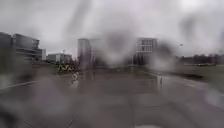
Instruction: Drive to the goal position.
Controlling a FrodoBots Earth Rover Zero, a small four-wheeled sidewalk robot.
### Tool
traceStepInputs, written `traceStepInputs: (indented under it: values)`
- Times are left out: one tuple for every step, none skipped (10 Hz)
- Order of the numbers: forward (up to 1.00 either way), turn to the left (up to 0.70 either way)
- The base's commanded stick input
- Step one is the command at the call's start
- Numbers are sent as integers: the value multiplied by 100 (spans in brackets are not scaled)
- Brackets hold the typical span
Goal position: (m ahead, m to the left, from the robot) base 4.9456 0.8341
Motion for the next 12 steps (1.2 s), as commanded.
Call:
traceStepInputs:
  values:
    - [7, 0]
    - [7, 0]
    - [7, 0]
    - [7, 0]
    - [7, 0]
    - [7, 0]
    - [7, 0]
    - [7, 0]
    - [7, 0]
    - [7, 0]
    - [7, 0]
    - [7, 0]
